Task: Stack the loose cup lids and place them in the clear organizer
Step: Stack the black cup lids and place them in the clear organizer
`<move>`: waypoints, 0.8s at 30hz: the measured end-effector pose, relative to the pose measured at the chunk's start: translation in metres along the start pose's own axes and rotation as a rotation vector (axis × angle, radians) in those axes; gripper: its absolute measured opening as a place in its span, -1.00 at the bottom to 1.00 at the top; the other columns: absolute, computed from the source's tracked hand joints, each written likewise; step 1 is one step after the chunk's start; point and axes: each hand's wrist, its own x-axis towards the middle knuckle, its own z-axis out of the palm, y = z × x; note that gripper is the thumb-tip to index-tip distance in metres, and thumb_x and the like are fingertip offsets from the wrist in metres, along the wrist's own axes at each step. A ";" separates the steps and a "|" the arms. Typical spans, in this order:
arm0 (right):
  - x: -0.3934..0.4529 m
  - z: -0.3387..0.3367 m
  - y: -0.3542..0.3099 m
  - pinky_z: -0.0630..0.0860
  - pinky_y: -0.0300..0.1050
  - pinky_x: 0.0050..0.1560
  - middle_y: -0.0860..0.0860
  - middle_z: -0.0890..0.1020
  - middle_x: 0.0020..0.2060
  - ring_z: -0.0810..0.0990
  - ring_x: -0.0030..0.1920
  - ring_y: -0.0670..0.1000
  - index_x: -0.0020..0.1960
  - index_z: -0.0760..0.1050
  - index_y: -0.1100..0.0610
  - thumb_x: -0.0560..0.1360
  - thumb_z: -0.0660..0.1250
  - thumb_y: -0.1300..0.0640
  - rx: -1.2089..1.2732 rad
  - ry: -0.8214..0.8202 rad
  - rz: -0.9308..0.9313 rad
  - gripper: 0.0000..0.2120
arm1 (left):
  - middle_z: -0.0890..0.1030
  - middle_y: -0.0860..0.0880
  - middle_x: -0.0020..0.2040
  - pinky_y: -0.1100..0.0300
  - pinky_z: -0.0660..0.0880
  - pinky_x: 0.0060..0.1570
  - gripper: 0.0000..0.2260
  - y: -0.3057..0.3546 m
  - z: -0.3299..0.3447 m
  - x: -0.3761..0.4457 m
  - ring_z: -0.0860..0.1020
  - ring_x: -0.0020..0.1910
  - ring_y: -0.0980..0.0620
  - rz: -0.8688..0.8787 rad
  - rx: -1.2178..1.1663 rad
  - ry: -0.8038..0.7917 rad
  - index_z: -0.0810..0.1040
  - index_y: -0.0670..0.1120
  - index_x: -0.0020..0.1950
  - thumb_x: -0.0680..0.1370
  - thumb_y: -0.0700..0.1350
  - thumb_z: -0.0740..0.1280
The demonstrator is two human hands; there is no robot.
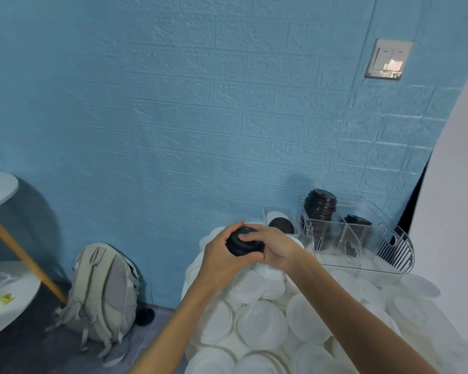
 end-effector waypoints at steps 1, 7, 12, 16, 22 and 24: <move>0.000 0.000 0.000 0.65 -0.05 -0.04 0.30 0.64 0.20 0.67 0.12 0.18 0.30 0.57 0.30 0.51 0.40 0.37 0.014 0.018 -0.007 -0.64 | 0.65 0.21 0.20 0.41 0.49 0.16 -0.22 0.000 0.001 0.000 0.58 0.17 0.33 -0.007 -0.002 -0.001 0.55 0.13 0.39 0.19 0.06 0.68; -0.002 -0.006 0.004 0.64 -0.07 -0.19 0.23 0.69 0.12 0.72 0.03 0.16 0.36 0.49 0.23 0.42 0.51 0.39 0.110 0.173 -0.011 -0.47 | 0.62 0.25 0.17 0.47 0.47 0.09 -0.29 0.001 0.009 0.006 0.55 0.11 0.41 -0.039 0.018 -0.053 0.52 0.10 0.38 0.28 -0.11 0.69; -0.011 -0.010 0.001 0.64 -0.03 -0.07 0.25 0.66 0.10 0.68 0.05 0.14 0.32 0.53 0.32 0.50 0.44 0.34 0.068 0.101 -0.039 -0.60 | 0.64 0.25 0.08 0.50 0.45 0.03 -0.33 0.005 0.016 0.013 0.55 0.05 0.41 -0.018 0.114 -0.026 0.53 0.11 0.31 0.25 -0.03 0.70; -0.022 -0.014 -0.005 0.59 0.04 0.14 0.20 0.70 0.09 0.68 0.06 0.10 0.26 0.62 0.21 0.54 0.42 0.28 0.004 0.089 -0.018 -0.71 | 0.64 0.26 0.08 0.42 0.48 0.07 -0.33 0.003 0.021 0.016 0.55 0.08 0.38 0.003 0.142 0.002 0.53 0.14 0.30 0.24 0.04 0.69; -0.027 -0.020 -0.007 0.58 0.03 0.09 0.22 0.67 0.10 0.66 0.09 0.14 0.29 0.60 0.23 0.56 0.37 0.34 -0.021 0.052 -0.042 -0.69 | 0.51 0.21 0.22 0.48 0.44 0.08 -0.22 0.005 0.033 0.018 0.49 0.17 0.38 0.026 0.113 -0.042 0.45 0.19 0.40 0.25 0.02 0.70; -0.027 -0.023 -0.006 0.53 0.14 0.23 0.30 0.64 0.18 0.64 0.15 0.19 0.30 0.58 0.26 0.55 0.37 0.33 -0.031 0.022 -0.041 -0.68 | 0.56 0.24 0.20 0.46 0.47 0.07 -0.25 0.005 0.037 0.018 0.52 0.14 0.38 0.036 0.103 -0.032 0.48 0.19 0.36 0.23 0.02 0.71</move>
